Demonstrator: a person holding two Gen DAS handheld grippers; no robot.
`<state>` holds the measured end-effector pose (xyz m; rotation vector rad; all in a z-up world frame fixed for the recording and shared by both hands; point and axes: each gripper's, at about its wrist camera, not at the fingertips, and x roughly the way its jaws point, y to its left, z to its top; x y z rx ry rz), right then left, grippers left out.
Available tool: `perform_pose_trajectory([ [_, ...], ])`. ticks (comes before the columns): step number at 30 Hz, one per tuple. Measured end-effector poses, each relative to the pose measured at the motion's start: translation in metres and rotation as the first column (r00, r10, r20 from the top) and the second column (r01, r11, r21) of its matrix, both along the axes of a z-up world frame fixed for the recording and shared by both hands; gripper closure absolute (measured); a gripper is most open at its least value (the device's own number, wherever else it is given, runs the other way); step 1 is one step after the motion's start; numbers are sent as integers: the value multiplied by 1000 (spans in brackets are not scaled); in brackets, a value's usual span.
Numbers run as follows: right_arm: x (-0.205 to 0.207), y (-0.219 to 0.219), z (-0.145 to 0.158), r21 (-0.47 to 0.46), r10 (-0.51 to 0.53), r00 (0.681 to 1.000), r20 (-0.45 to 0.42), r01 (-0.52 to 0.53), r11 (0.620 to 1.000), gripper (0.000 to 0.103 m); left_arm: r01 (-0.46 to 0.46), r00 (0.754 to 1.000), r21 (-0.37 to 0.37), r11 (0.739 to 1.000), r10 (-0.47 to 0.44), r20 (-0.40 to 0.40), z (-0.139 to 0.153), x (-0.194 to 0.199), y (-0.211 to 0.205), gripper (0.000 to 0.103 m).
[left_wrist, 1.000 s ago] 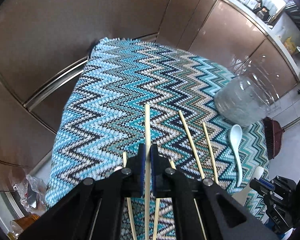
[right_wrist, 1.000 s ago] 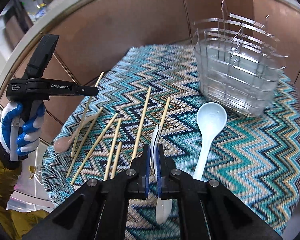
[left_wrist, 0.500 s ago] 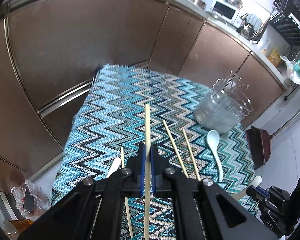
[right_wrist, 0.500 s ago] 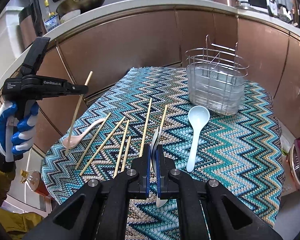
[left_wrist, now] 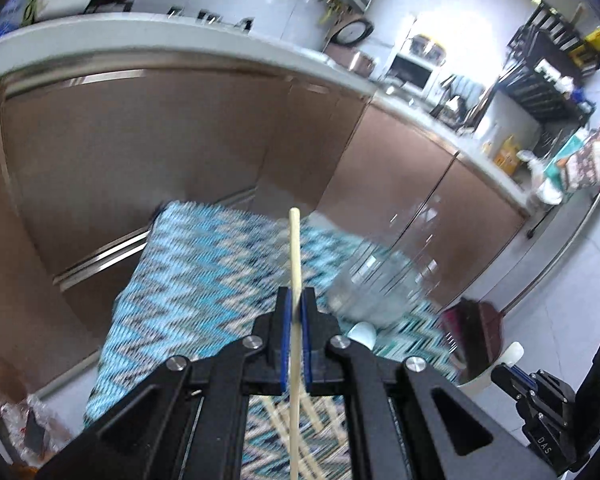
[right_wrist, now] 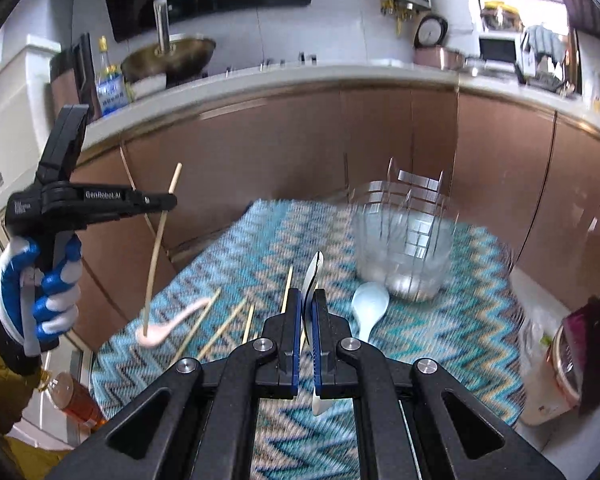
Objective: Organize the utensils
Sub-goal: 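Carry the chopstick and spoon to the utensil holder and drop them in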
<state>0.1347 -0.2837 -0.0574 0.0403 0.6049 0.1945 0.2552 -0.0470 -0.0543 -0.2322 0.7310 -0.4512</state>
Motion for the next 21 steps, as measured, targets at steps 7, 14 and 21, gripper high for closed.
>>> perform_pose_trajectory([
  [7,33,-22,51,-20,-34,991,132,37,999,98,61,991,-93,994,-49,122,54,34,-48,99],
  [14,90,-51,63,-26,-83,976,203,90,996,98,98,974,-139,985,-67,218,75,82,-118,99],
  [21,139,-74,30,-15,-120,975,188,125,992,98,44,966,-128,991,-10,257,38,129,-176,99],
])
